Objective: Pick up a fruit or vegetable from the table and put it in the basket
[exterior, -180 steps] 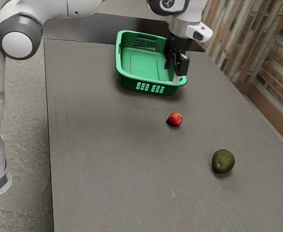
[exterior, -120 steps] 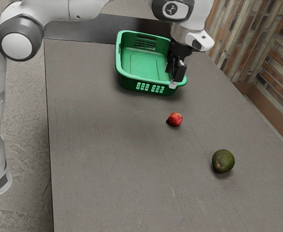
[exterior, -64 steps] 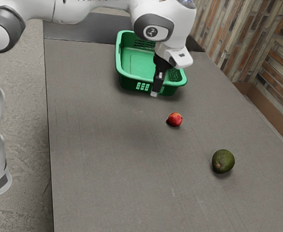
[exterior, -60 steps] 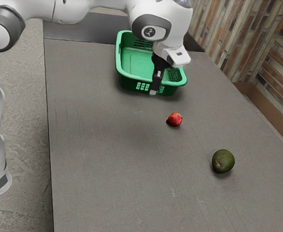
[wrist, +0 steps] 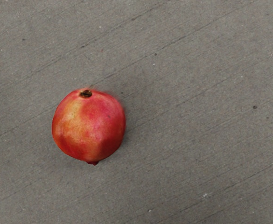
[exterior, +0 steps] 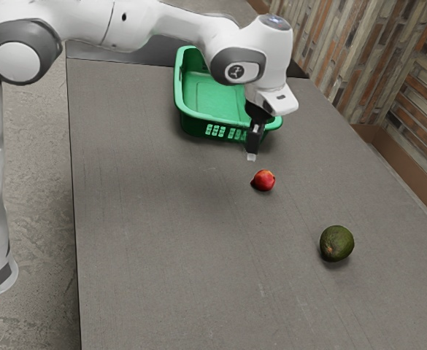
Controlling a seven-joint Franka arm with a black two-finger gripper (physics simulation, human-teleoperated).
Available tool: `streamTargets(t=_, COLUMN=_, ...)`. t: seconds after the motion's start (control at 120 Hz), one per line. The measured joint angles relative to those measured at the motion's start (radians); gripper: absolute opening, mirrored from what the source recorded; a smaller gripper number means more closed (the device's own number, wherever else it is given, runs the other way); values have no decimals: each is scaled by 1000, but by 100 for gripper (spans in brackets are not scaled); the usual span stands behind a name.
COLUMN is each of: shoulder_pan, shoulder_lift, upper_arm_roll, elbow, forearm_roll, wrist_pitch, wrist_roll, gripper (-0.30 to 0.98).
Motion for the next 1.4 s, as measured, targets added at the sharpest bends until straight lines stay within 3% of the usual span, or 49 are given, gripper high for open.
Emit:
streamTargets(t=0.217, shoulder_pan=-116, shoulder_lift=32, upper_arm_roll=-3, elbow=-1, forearm_roll=-7, wrist_pitch=65, wrist_roll=36, gripper=68)
streamTargets(t=0.633, shoulder_pan=-84, shoulder_lift=63, upper_arm_roll=7, elbow=-1, forearm_roll=-9, wrist_pitch=104, wrist_roll=79, gripper=68)
streamTargets(t=0.983, shoulder_pan=9, shoulder_lift=79, upper_arm_roll=10, elbow=-1, forearm_roll=-6, wrist_pitch=106, wrist_roll=98, gripper=68)
streamTargets(t=1.4, shoulder_pan=16, shoulder_lift=144, upper_arm_roll=8, elbow=-1, forearm_roll=-34, wrist_pitch=199, wrist_roll=118, gripper=68)
